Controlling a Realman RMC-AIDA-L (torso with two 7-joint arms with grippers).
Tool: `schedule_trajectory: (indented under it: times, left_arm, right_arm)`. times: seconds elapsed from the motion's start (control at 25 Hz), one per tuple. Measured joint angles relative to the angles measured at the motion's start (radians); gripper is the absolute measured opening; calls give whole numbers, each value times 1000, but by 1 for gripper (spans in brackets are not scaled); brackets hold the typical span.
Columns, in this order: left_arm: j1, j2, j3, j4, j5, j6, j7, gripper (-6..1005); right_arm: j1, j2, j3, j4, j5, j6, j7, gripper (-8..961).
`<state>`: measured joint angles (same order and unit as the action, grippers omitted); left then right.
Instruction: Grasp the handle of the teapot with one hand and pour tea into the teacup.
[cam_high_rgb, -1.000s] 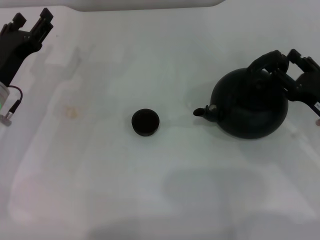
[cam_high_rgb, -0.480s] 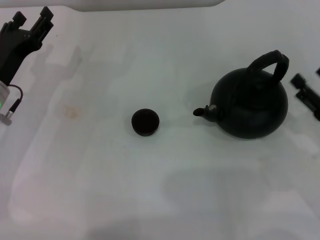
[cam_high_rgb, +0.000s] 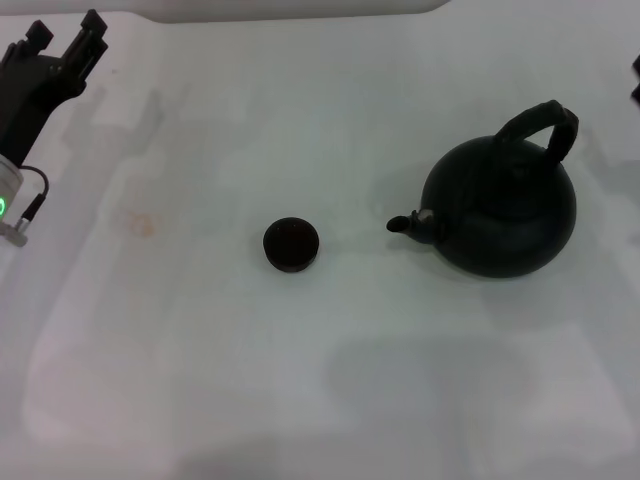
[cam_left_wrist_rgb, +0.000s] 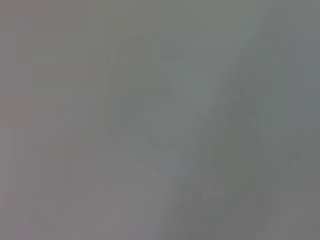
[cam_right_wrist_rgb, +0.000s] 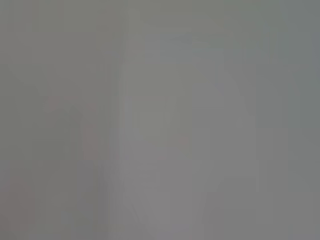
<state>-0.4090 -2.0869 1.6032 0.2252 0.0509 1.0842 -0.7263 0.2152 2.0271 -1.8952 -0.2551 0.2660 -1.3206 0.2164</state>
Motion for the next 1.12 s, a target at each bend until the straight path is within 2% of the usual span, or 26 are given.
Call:
schedule_trajectory:
  times: [0.2,0.32,0.48,0.76,1.12]
  left_arm:
    - [-1,-2,-6,-6,-17,-12,56,818]
    - [1,-6,-2,-9,-70,-14,104,818]
    - [4,-7,-1,-9,-118,-15,116,818]
    - [-6,-7,13,-9,-116,-15,216,819]
    - [-3,-7,29,-9,-121,-15,215,819]
  right_arm:
    - [5,1,-11,-72,180,75,-22,874]
    - [7,1,-19,-85,232,113,-11,874]
    - [7,1,-45,-81,236,116,-49,874]
    - [7,1,-72,-83,238,101,-204,874]
    - [8,1,-77,-91,254,107,-202,874]
